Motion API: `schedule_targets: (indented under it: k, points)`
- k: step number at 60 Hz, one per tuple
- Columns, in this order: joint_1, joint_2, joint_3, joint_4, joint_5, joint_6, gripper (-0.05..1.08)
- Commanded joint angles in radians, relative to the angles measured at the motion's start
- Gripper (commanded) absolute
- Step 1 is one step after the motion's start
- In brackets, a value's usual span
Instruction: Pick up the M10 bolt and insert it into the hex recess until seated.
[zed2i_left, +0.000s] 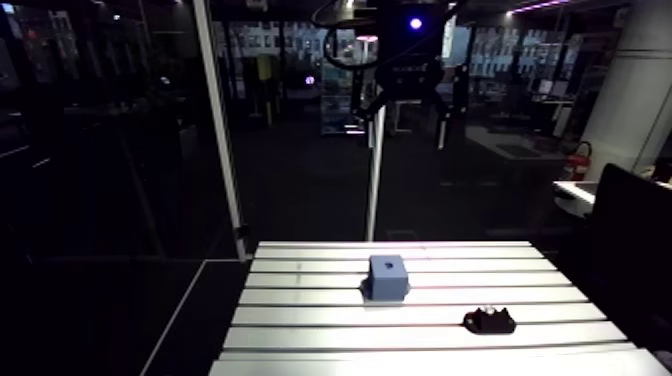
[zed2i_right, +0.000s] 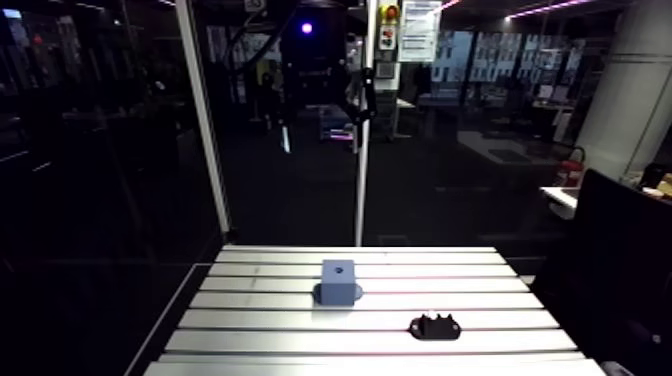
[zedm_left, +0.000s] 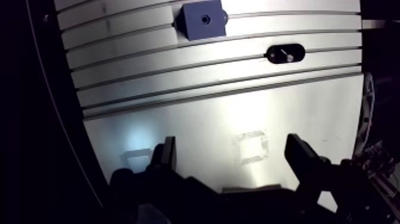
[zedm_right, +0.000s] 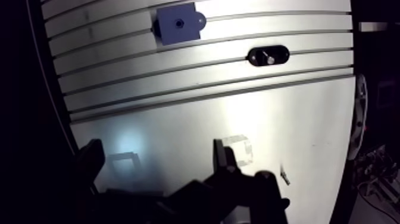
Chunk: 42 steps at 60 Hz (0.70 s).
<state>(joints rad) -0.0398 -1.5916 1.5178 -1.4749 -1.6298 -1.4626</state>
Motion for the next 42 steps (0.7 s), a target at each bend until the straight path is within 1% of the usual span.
schedule_targets:
  k: [1,31,42]
  points:
    - [-0.02,-0.08,0.089,-0.006,0.018,-0.074,0.01]
    - [-0.02,-0.08,0.095,-0.006,0.018,-0.074,0.01]
    - [-0.045,-0.08,0.092,-0.003,0.015,-0.075,0.01]
